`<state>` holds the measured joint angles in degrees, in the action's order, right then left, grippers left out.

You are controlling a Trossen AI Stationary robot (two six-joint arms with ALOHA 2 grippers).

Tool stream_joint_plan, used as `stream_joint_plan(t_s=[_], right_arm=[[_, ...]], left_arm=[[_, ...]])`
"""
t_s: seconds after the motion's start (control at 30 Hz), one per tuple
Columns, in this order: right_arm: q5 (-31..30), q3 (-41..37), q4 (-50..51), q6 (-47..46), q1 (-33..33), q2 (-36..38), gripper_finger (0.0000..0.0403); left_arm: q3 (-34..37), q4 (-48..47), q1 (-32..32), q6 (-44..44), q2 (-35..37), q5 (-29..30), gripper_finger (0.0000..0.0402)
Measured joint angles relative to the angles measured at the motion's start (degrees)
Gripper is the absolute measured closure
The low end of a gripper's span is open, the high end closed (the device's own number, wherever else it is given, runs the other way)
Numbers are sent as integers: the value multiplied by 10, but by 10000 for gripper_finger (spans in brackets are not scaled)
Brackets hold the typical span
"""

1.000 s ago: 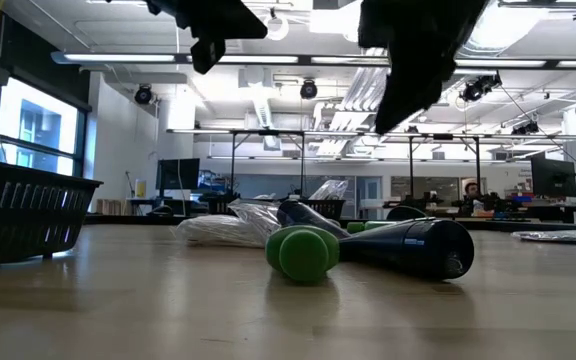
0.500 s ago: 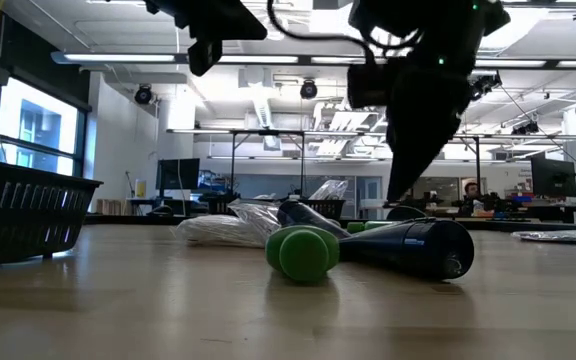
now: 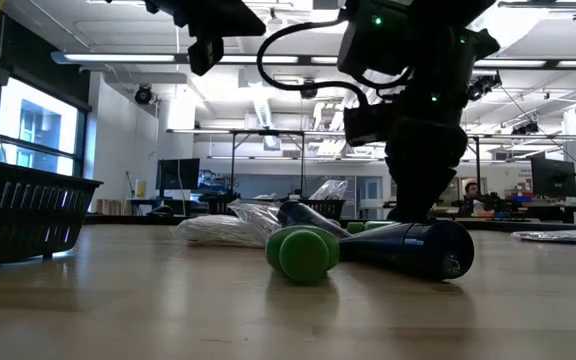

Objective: Pick & Place Travel size toiletries
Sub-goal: Put the green shampoo into the middle left basket

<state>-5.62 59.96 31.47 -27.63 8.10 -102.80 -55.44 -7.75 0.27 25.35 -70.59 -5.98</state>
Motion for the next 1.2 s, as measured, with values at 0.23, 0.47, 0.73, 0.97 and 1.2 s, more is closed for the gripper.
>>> stream_joint_plan(t_s=[0.23, 0.47, 0.73, 0.97, 1.2], right_arm=[[14, 0, -7, 6, 0, -10, 170], [13, 2, -18, 7, 1, -29, 170], [11, 1, -20, 10, 0, -30, 197], [10, 1, -26, 10, 0, -31, 238], [8, 0, -33, 6, 0, -32, 205]], left_arm=[[0, -1, 0, 0, 0, -6, 401], [0, -1, -11, 0, 0, -5, 401], [0, -18, -19, 4, 15, 10, 401], [1, -99, -19, 13, 105, 68, 401], [0, -156, -19, -33, 202, 102, 401]])
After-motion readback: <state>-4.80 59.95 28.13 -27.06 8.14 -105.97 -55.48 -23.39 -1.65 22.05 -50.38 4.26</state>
